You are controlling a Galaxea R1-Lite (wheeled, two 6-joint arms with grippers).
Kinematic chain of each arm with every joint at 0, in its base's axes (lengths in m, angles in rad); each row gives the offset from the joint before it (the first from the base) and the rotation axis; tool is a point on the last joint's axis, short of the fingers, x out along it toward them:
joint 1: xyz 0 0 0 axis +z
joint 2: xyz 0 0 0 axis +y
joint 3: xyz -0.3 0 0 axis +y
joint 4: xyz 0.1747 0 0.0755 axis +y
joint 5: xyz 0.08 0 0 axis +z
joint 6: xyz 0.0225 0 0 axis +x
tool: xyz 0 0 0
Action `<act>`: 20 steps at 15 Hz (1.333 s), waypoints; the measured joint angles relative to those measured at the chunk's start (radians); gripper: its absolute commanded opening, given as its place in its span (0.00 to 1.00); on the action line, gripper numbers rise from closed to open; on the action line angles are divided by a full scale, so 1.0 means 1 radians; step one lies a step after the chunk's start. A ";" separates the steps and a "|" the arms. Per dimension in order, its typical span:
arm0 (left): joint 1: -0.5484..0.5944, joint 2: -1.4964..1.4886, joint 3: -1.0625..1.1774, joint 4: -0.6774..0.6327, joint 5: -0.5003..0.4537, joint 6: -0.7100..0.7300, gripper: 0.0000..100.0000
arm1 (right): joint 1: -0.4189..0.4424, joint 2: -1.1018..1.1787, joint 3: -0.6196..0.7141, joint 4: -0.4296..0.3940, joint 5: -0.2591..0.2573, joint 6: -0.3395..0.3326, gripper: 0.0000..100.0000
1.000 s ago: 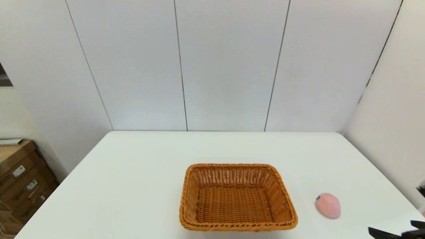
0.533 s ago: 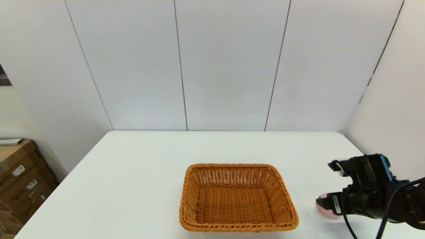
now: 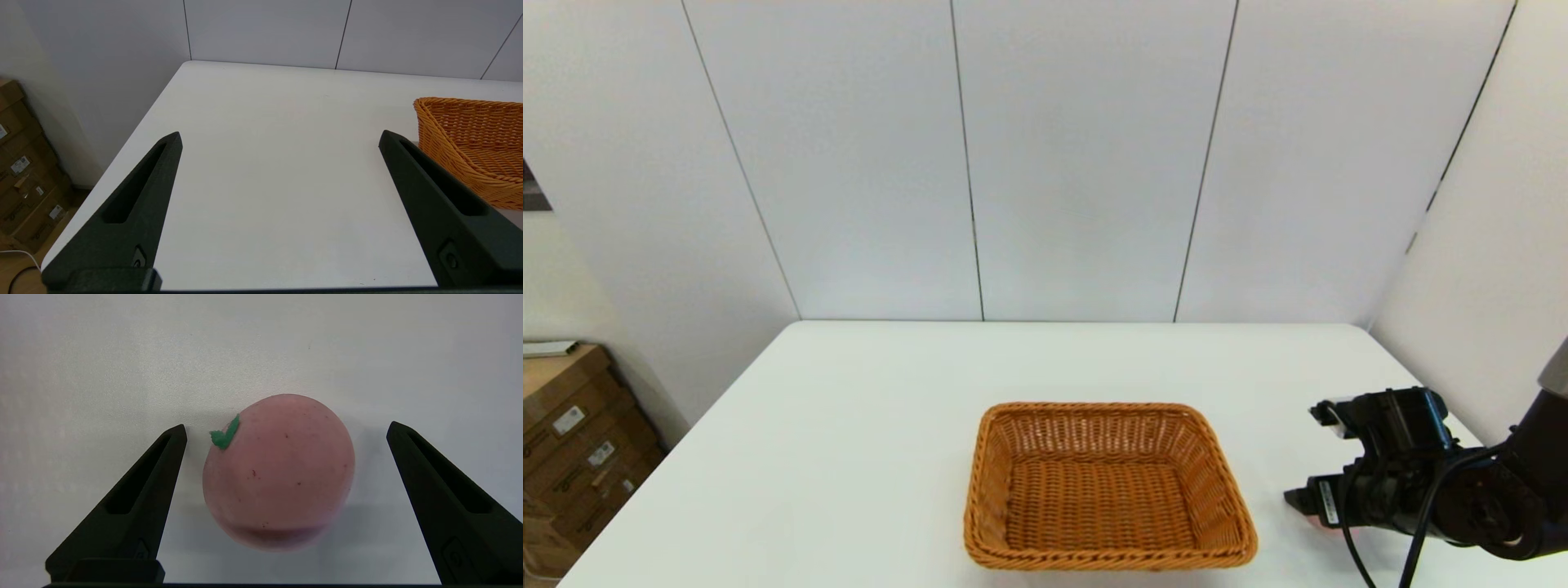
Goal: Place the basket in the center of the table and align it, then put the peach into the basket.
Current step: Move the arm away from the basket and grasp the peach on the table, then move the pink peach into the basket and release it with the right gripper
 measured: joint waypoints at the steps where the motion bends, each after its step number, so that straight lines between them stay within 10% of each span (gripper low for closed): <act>1: 0.000 0.000 0.000 0.000 0.000 0.000 1.00 | -0.001 -0.011 0.002 0.004 0.000 0.000 1.00; 2: 0.000 0.000 0.000 0.000 0.000 0.000 1.00 | -0.002 -0.026 0.004 0.009 0.000 0.000 0.00; 20: 0.000 0.000 0.000 0.000 0.000 -0.005 1.00 | 0.012 -0.205 0.089 0.027 0.016 -0.009 0.00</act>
